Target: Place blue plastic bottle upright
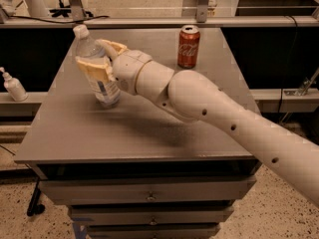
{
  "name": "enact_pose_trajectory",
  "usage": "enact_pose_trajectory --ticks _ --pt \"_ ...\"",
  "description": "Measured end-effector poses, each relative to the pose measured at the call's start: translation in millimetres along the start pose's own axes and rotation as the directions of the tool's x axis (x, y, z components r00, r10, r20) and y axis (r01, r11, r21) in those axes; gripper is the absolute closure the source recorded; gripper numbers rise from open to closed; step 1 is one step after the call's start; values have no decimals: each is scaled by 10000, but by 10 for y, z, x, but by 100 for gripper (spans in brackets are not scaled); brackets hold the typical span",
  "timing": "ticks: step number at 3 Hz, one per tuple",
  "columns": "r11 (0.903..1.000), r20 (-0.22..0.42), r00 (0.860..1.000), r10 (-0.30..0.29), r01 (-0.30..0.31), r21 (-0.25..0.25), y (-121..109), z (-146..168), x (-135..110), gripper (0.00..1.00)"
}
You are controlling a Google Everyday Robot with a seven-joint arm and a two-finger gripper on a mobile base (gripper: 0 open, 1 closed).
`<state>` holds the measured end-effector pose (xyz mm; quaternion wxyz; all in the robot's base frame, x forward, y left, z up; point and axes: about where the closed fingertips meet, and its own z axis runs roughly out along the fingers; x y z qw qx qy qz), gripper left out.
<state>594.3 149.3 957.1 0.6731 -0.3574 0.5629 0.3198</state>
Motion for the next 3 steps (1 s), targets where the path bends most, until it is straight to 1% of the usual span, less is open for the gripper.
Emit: enact_pose_trajectory --ticks 1,3 --pt "9999 37 9999 124 -124 -55 40 -34 51 59" --pt "9998 27 9998 176 -176 -81 63 -57 77 13"
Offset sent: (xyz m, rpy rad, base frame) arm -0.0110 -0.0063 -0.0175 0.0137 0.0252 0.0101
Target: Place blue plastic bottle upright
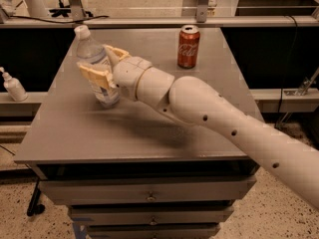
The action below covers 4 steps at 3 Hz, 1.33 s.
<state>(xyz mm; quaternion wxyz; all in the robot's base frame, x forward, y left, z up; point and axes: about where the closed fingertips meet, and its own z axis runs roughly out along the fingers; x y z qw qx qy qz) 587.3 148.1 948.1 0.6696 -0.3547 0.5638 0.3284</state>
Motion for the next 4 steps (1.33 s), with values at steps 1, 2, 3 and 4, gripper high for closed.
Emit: enact_pose_trajectory --ticks 1,2,3,4 --pt "9999 -347 9994 27 -21 165 35 -133 47 0" --pt "9998 -427 9991 30 -22 188 29 -156 46 0" --pt "9991 -774 9967 245 -217 357 -38 -222 3 0" --pt "9950 -1421 9873 717 -609 788 -154 -336 -18 0"
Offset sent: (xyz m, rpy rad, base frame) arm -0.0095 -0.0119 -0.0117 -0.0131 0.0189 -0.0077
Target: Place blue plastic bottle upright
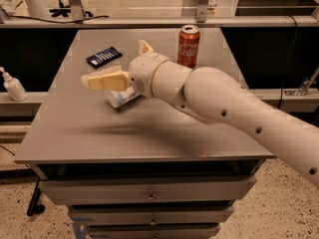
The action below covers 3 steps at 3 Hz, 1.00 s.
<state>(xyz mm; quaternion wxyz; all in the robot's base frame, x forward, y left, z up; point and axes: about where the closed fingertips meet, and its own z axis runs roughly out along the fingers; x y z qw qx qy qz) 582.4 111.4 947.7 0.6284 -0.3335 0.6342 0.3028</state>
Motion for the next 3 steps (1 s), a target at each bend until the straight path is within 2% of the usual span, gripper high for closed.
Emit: enact_pose_trajectory --ticks 1,2,3 --pt "9987 -843 9956 410 -384 321 -163 -170 21 0" --pt "9931 -1657 9808 1030 -919 733 -303 -356 128 0" --pt "9904 -1730 9781 1153 -998 960 -404 -421 164 0"
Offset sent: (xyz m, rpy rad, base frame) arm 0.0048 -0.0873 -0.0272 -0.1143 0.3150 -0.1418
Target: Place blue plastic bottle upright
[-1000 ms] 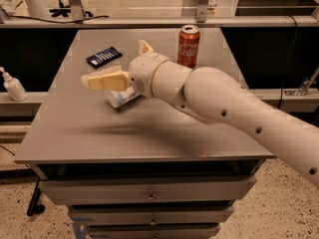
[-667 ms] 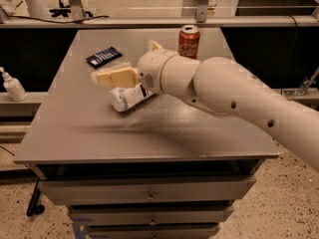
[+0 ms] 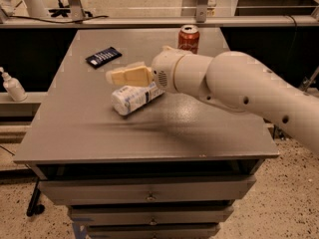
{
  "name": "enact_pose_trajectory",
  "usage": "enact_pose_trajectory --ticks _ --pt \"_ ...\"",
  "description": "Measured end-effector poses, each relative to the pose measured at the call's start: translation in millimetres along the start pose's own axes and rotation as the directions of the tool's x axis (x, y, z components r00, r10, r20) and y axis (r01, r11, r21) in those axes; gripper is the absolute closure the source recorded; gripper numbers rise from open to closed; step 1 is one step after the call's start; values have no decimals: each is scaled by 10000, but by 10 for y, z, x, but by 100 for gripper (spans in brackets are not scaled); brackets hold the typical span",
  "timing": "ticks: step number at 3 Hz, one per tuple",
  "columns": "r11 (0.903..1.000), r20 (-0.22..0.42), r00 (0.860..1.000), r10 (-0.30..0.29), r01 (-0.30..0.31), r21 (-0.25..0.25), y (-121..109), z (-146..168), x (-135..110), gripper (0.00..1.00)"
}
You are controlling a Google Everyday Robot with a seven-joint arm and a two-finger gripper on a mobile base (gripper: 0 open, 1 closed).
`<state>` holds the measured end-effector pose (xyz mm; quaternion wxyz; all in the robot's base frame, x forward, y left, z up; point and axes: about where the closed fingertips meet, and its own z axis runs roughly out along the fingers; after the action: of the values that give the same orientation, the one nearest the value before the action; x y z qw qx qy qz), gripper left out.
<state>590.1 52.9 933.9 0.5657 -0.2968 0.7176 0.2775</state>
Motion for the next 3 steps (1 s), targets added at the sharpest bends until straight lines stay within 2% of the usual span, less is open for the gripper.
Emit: enact_pose_trajectory --ticks 1,2,3 --pt "9972 75 9974 -710 708 248 119 23 16 0" --pt "9678 68 9714 -2374 2359 876 142 45 -174 0" --pt "9136 -319 9219 -3862 3870 1246 1 2 -426 0"
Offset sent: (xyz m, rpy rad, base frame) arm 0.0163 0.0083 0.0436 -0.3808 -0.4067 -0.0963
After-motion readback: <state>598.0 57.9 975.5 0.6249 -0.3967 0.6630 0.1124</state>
